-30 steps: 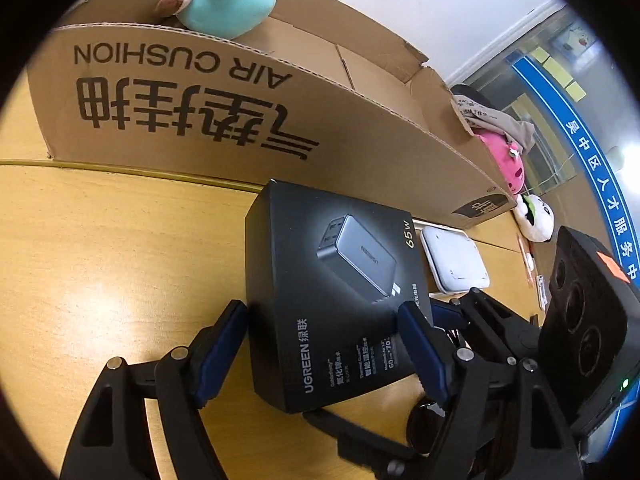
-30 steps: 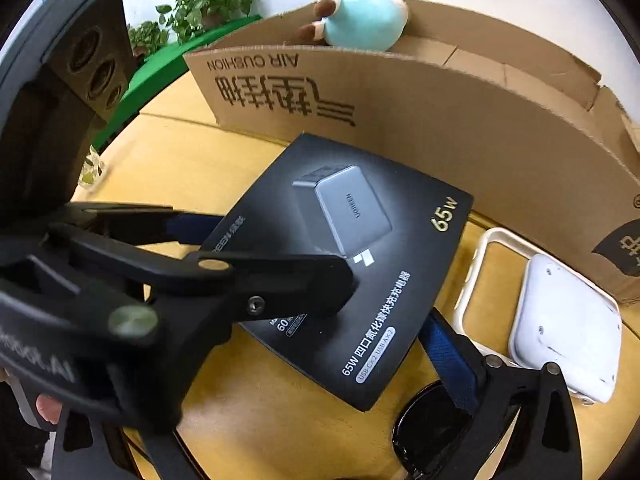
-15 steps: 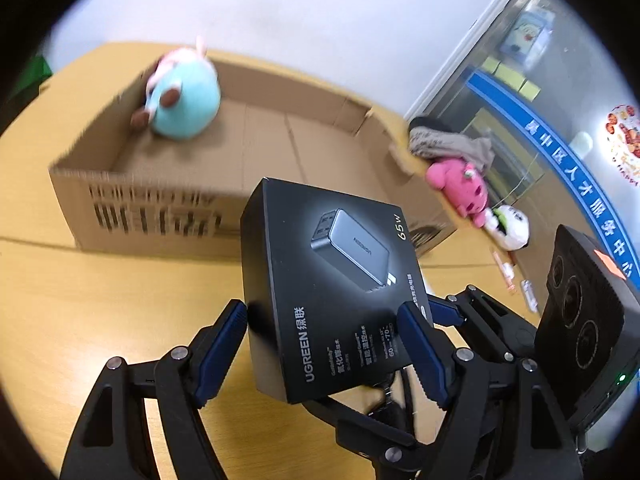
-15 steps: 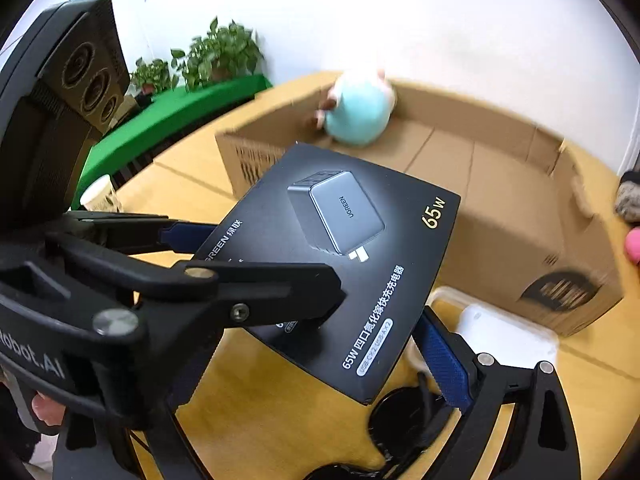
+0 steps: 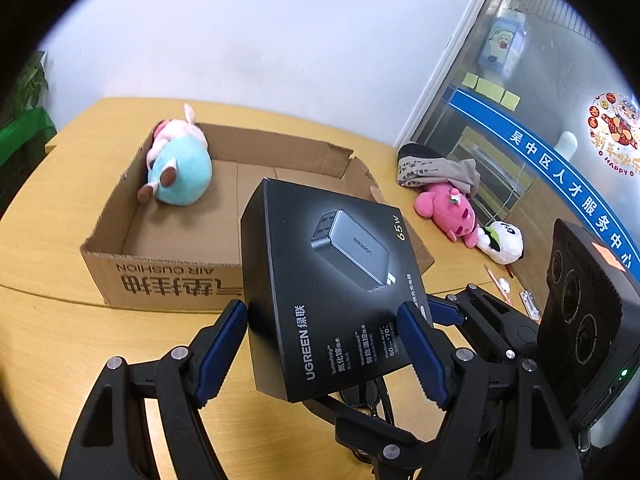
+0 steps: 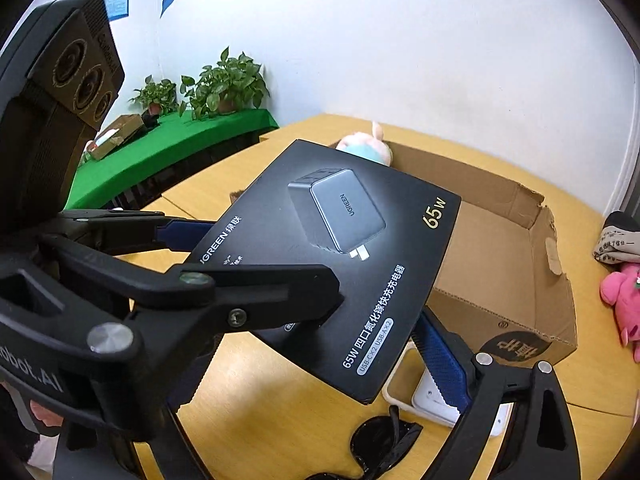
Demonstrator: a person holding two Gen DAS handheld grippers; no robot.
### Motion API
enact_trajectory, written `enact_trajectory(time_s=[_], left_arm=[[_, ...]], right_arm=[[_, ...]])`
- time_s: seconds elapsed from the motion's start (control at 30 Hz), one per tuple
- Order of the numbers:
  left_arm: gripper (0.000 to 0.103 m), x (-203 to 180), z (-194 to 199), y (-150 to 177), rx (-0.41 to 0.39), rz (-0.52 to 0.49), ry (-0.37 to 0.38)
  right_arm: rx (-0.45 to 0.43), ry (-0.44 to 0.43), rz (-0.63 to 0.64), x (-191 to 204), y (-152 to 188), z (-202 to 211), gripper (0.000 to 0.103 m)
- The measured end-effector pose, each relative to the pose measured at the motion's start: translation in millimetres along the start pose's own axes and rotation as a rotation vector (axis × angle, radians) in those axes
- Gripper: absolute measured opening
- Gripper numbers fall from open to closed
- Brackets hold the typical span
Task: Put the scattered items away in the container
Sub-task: 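Lift the black charger box off the table with both grippers, then carry the held charger box toward the cardboard box with both grippers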
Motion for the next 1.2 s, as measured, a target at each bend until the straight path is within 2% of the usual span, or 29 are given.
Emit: enact_trajectory(time_s=[0.27,0.4,0.63,1.2], left_arm=[[0.077,-4,-1,-14,-0.016,-0.017,0.004],[0.077,-6,-2,-23,-0.022,-0.044,-0.020],[0.077,-1,-3,-35,-0.039,-0.036,-0.023],[0.077,-6,-29,-61,-0.017,-0.091,-0.021]], right_arm=[[-0.024,0.015,0.006,-5,-10,4,0.096],[-0.032,0.007,-0.003,-12,-16,2,0.096],[-0.037,0.007,0.028,-17,-34,-5,0.096],[-0.037,0.019,-0.005,-36,-45,-16,0.096]])
Point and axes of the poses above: each gripper's, at about its wrist camera, not at the fingertips, and z roughly against the way its jaws point, x to its left, y to its underside, the point moved 5 cm from there along -z, roughly the way its jaws point, and after that the axes turned 5 degrees about x, right-handed, at the moved point
